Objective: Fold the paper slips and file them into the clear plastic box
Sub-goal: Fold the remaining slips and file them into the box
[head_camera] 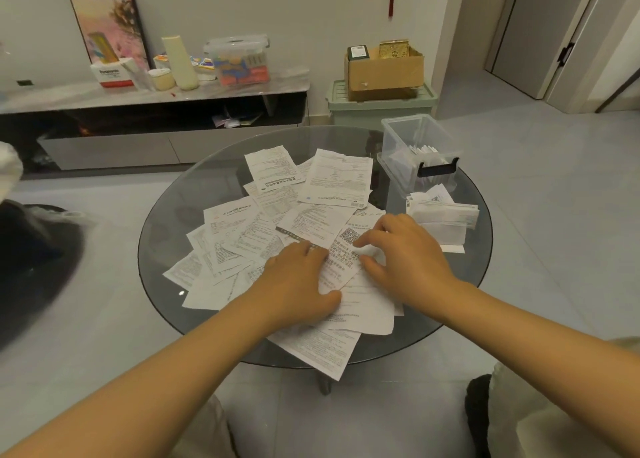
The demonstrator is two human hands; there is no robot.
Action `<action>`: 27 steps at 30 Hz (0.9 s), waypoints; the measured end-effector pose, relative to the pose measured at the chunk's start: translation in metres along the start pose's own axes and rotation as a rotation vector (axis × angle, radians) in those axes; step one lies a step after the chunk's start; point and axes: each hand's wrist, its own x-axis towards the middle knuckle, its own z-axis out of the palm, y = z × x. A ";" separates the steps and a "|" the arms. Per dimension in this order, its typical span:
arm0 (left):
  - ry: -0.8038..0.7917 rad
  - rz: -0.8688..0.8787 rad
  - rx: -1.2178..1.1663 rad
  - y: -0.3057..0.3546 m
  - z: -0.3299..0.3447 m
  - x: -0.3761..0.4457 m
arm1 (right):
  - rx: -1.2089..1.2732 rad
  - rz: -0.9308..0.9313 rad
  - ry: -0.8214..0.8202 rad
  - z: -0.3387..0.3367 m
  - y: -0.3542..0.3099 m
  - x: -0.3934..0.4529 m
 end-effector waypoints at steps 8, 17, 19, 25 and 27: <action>0.131 0.025 -0.108 -0.004 -0.009 -0.011 | 0.124 -0.212 -0.121 0.010 -0.005 -0.002; 0.105 0.060 -0.187 -0.001 -0.016 -0.021 | 0.201 -0.114 -0.093 0.010 -0.001 -0.008; 0.090 0.057 -0.228 -0.002 -0.019 -0.023 | 0.228 -0.061 -0.113 0.008 0.005 -0.010; 0.124 0.033 -0.402 -0.001 -0.029 -0.025 | 0.479 0.082 -0.168 -0.004 0.020 -0.017; 0.151 0.003 -0.490 -0.002 -0.031 -0.021 | 0.547 0.138 -0.199 -0.006 0.023 -0.020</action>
